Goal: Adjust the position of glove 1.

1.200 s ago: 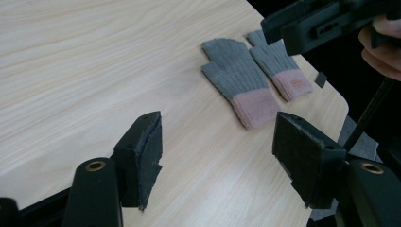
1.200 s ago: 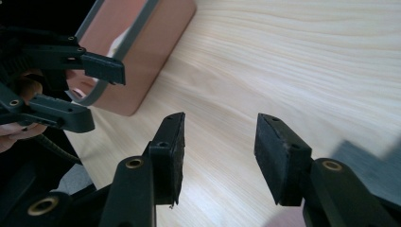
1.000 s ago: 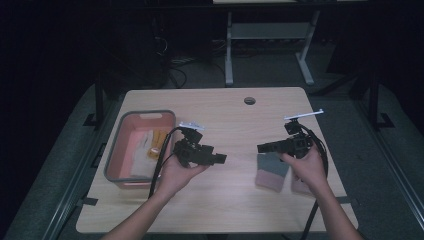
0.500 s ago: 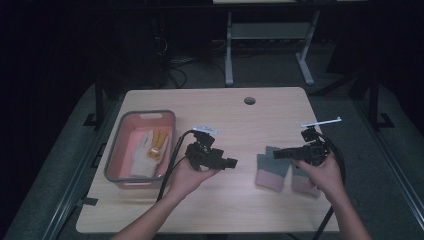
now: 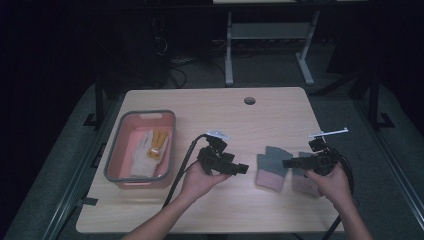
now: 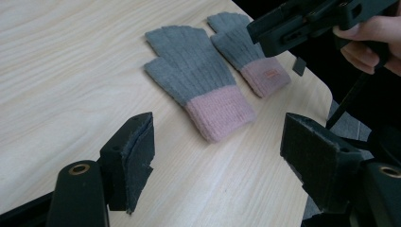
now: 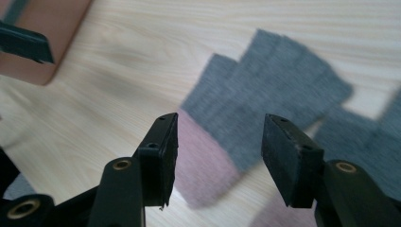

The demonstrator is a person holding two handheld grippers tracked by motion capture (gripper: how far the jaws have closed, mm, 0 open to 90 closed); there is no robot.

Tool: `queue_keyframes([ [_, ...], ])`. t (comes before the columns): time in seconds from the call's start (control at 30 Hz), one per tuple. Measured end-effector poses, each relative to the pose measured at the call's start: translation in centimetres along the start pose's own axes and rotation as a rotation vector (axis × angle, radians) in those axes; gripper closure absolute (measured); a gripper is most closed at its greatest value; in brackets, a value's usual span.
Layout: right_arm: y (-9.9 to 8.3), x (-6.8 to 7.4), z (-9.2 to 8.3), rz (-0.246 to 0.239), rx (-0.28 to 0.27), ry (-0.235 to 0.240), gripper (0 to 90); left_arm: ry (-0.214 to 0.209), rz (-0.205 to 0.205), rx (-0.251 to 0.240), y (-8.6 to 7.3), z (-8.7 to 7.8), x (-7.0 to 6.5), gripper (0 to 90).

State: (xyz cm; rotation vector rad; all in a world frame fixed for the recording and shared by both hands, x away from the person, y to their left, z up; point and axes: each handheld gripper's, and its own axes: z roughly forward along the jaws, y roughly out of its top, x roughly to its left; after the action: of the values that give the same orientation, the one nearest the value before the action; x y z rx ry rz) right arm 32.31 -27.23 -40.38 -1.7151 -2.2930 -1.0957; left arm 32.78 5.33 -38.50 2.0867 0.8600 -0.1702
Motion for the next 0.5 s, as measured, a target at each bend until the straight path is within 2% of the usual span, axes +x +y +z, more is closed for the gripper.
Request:
queue_keyframes([
  [0.2,-1.0,-1.4,-0.3,0.014,0.011,-0.053,47.0,-0.009,0.007,0.000,-0.1,0.7,-0.4,26.7],
  [0.3,-1.5,-1.9,-0.4,0.017,0.011,-0.065,48.6,-0.015,0.005,0.003,-0.1,1.0,-0.5,26.6],
  [0.5,-2.3,-2.6,-0.7,0.020,0.019,-0.111,50.8,-0.021,0.015,0.007,-0.2,1.7,-0.8,26.5],
])
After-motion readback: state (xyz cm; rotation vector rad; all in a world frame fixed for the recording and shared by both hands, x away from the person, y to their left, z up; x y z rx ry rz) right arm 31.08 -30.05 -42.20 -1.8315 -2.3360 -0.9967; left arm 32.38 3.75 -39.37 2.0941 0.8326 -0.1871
